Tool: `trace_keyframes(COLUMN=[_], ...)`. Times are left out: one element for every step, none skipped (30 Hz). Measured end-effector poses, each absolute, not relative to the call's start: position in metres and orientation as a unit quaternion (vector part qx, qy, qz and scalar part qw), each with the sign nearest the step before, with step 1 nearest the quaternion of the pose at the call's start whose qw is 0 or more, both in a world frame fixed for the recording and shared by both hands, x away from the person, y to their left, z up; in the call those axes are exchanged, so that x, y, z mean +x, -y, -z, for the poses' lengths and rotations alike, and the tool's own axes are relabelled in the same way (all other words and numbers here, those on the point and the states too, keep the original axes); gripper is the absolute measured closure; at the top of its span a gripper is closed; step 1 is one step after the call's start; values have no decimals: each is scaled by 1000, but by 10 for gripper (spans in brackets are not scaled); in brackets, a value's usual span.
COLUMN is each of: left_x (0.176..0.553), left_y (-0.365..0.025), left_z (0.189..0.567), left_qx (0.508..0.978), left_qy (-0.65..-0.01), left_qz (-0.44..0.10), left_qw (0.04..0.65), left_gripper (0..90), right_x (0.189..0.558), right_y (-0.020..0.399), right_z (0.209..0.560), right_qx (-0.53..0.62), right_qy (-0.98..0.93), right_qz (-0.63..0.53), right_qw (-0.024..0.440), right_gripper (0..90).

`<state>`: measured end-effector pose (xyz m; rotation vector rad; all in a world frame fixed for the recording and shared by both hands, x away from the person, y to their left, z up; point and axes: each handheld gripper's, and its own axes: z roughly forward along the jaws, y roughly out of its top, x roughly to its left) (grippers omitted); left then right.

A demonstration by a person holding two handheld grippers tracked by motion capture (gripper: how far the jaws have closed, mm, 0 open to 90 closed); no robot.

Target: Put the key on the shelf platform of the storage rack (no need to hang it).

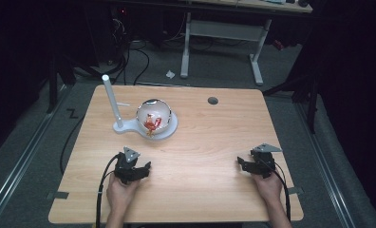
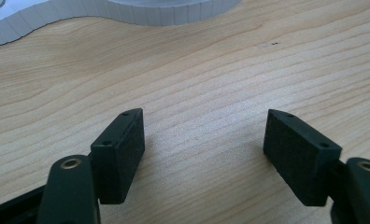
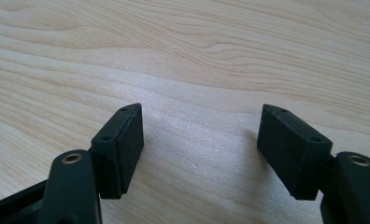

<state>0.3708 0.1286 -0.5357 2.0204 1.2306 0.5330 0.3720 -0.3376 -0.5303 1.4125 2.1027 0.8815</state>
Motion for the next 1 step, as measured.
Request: trace_keyframes(left_x=[371], left_y=[-129], left_z=[536], left_qx=[780], left_qy=[-475], left_qz=[-206], left_qw=[351], left_gripper=[297], right_x=[372], right_y=[338], right_z=[530], right_qx=[513], right_qy=[-763], right_qz=[-320], right_qw=[228], right_gripper=[318])
